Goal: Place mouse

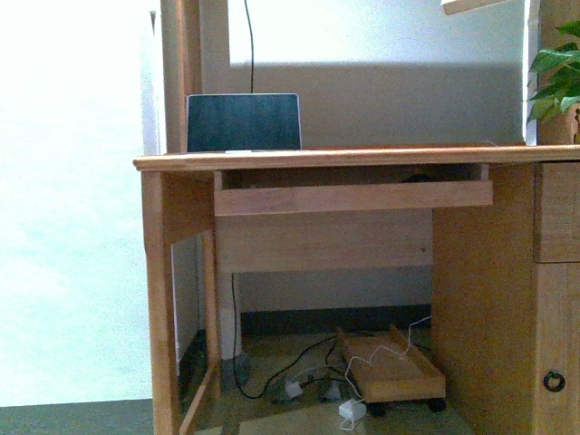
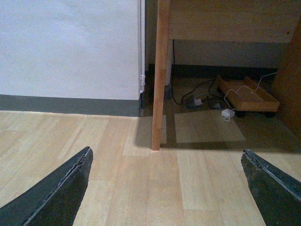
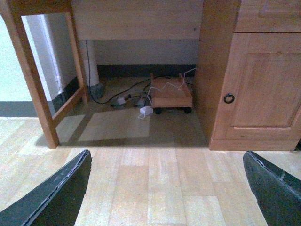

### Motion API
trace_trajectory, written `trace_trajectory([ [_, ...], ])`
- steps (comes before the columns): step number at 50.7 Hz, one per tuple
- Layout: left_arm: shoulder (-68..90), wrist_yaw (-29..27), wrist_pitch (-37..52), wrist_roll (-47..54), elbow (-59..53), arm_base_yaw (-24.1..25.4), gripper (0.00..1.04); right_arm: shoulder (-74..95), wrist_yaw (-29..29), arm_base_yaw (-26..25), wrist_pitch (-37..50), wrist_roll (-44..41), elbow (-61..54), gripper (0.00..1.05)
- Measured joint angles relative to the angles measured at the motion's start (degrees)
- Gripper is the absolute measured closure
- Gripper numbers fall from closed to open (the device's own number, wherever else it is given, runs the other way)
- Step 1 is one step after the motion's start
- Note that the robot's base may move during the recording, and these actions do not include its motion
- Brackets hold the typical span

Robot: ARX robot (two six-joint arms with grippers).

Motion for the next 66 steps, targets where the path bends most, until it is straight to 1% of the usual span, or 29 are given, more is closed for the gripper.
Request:
trace_trajectory([
  [66, 0.0, 0.0, 0.0, 0.0, 0.0, 0.0, 0.08, 0.0, 0.0, 0.0, 0.0, 0.0, 0.0, 0.07],
])
